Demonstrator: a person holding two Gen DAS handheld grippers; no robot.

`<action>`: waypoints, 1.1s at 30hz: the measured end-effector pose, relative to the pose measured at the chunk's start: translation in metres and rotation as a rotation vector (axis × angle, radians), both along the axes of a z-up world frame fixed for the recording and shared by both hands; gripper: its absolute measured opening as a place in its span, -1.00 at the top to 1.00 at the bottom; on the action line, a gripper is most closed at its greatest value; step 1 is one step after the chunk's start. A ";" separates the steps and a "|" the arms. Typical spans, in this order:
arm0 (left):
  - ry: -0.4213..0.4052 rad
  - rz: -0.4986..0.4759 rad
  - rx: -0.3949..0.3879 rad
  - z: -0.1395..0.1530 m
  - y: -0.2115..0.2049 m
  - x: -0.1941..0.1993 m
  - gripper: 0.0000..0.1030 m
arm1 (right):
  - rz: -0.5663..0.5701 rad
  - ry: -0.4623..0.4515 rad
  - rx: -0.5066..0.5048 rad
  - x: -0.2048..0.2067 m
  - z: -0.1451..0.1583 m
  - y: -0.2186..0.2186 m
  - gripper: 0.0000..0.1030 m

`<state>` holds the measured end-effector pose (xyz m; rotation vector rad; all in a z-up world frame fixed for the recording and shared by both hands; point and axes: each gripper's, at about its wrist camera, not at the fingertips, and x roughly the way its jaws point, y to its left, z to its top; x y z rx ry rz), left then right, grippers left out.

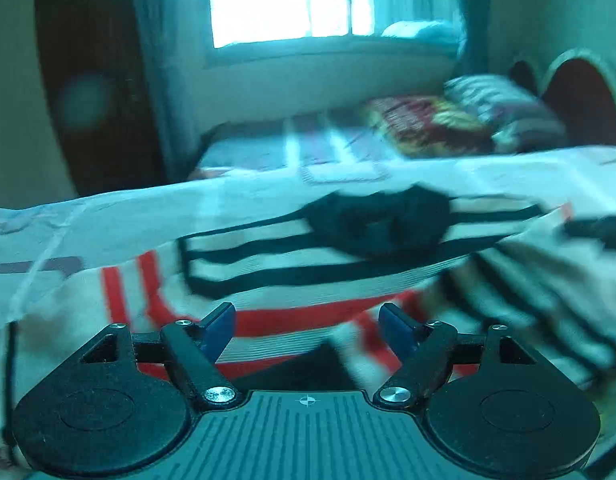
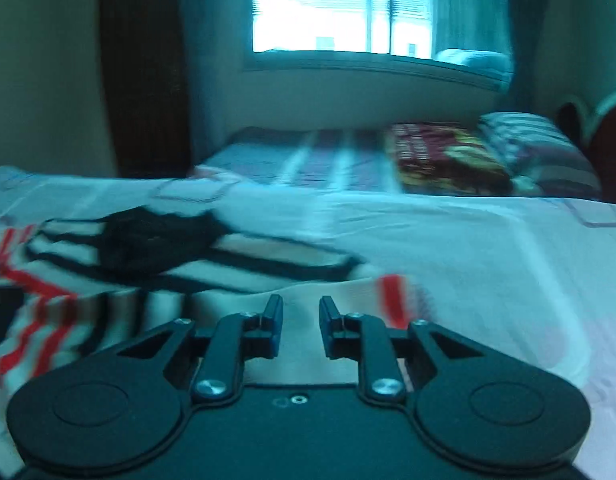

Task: Fold small clothes

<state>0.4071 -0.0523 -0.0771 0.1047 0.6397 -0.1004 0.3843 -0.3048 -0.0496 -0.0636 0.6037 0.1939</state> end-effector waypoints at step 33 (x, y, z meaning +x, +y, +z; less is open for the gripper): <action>-0.103 0.531 -0.181 -0.019 0.242 -0.136 -0.53 | -0.014 0.016 0.057 -0.092 0.016 0.044 0.53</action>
